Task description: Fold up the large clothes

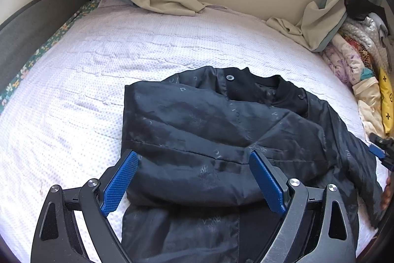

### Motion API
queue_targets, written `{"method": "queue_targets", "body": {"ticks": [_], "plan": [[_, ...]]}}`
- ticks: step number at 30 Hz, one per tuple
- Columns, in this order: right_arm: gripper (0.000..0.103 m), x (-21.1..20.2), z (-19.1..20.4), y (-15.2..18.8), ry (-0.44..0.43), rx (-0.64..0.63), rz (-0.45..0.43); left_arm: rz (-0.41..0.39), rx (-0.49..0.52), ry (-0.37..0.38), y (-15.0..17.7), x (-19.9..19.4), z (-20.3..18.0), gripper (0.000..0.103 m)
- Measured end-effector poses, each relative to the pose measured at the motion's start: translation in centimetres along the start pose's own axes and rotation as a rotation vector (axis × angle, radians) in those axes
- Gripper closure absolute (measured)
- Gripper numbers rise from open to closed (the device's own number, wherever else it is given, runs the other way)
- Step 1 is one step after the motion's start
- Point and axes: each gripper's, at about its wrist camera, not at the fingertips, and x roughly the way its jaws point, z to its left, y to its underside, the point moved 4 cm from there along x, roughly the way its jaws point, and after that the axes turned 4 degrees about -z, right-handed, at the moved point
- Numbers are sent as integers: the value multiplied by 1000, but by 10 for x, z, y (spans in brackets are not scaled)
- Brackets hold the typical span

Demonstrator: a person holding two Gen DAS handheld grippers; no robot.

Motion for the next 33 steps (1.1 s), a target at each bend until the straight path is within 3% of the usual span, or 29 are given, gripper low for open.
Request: {"method": "queue_targets", "body": {"ticks": [3,8,18,24,29,33], "plan": [[38,-37,-47,-7,40,103,-19,-6,-8,24,5,-12,-2,9],[38,-106,-131,-3,200,241,-53,-33,-18,78,9,-36,-11,9],[38,-201,-286,72,428,513,-70,-56,0,97,13,-51,-20,9],[35,-213,-346,114,401,687,-28,-52,-10,100,15,-50,-21,9],[34,-190,-363,142,261,830,36,-42,15,91,19,-45,-28,9],[32,-180,-355,145,275,772,45,-37,23,89,21,-42,-32,9]]}}
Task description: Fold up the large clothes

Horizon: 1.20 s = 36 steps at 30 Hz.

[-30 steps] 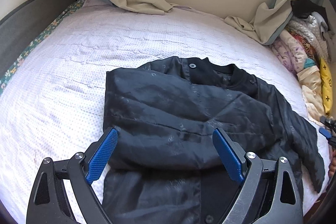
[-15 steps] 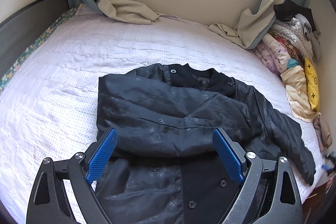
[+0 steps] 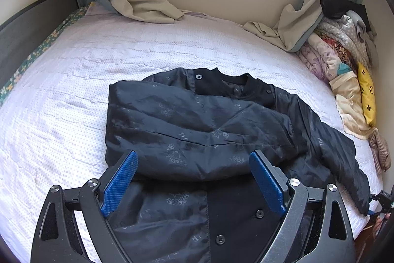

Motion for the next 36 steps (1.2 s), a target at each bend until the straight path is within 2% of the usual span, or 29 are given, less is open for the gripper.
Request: {"method": "queue_targets", "body": {"ticks": [2,3,4,5,7,8,9,12,16,19,22,29,31,34,36], "plan": [[32,3,5,4,35,-54,-12,1,2,3,0,1,-1,9],[37,5,10,5,60,-84,-17,2,2,4,1,1,-2,9],[46,6,12,6,78,-108,-21,2,2,5,1,1,-2,9],[50,6,15,7,86,-129,-23,1,-1,6,0,0,-1,9],[68,7,17,7,69,-127,-20,-2,-10,9,-1,-1,1,9],[91,7,19,8,14,-109,-2,-5,-16,10,-2,-2,2,9],[92,7,21,8,-15,-90,9,-9,-24,10,-3,-4,5,9],[93,0,33,6,2,-119,-22,-17,-42,6,-5,-7,11,9],[93,-35,87,8,33,-297,-175,-28,-70,1,-8,-10,19,9],[93,-63,137,21,-37,-404,-266,-33,-74,-1,-10,-11,20,9],[94,-82,191,45,-144,-502,-301,-34,-65,-4,-9,-12,19,9],[93,-96,323,144,-389,-763,-285,-45,-62,20,-10,-18,15,9],[93,-89,366,185,-461,-851,-244,-46,-71,32,-11,-20,15,9],[93,-64,410,243,-500,-960,-152,-43,-85,48,-12,-21,16,9],[93,-48,425,277,-503,-1021,-95,-43,-95,56,-13,-22,18,9]]}}
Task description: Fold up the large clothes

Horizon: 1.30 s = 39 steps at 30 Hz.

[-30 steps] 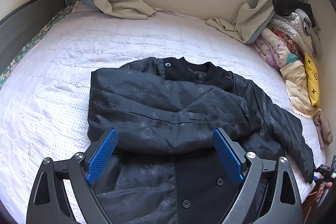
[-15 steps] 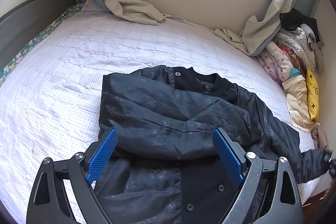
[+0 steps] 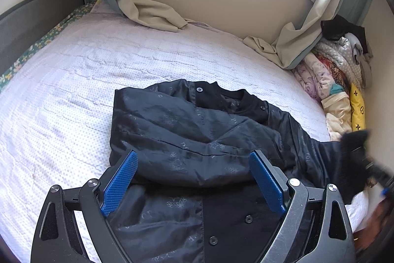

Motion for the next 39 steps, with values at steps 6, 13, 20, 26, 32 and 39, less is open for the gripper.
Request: {"method": "queue_targets", "body": {"ticks": [6,13,20,26,32,39], "plan": [[93,92,72,57,-77,-112,228,10,-19,7,-1,2,6,9],[45,118,63,80,-128,-16,327,56,-32,7,7,14,11,9],[37,78,25,45,-138,82,198,120,-11,17,21,26,7,9],[36,56,-25,29,-43,147,145,267,-16,128,51,48,-11,10],[36,54,-57,35,-17,184,159,413,2,178,85,74,-28,21],[36,57,-77,42,-16,204,183,491,-25,188,102,94,-34,30]]}}
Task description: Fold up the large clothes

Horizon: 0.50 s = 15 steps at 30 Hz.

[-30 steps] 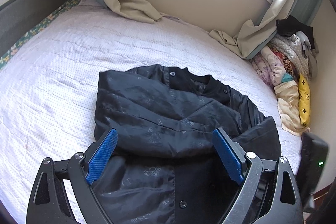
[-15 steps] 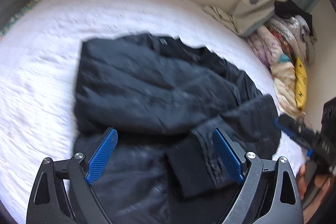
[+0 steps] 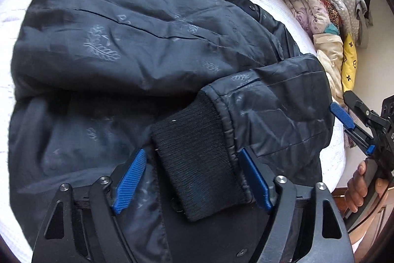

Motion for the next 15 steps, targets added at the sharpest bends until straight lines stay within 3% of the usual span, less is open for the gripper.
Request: {"method": "queue_targets", "body": {"ticks": [1,2,4,6,11,15], "plan": [[36,0,-3,0,1,4,1,-2,3,5,0,1,-1,34],[36,1,-6,-1,3,8,2,-3,8,12,0,2,-3,46],[36,3,-12,-2,11,21,5,-1,24,3,0,6,-4,54],[36,5,-18,-3,19,39,9,-1,42,-10,0,9,-4,83],[36,5,-21,-9,25,56,-5,-46,55,21,-5,-7,-11,89],[36,-3,-19,-16,13,57,-36,-199,127,36,-21,-61,-27,89]]}}
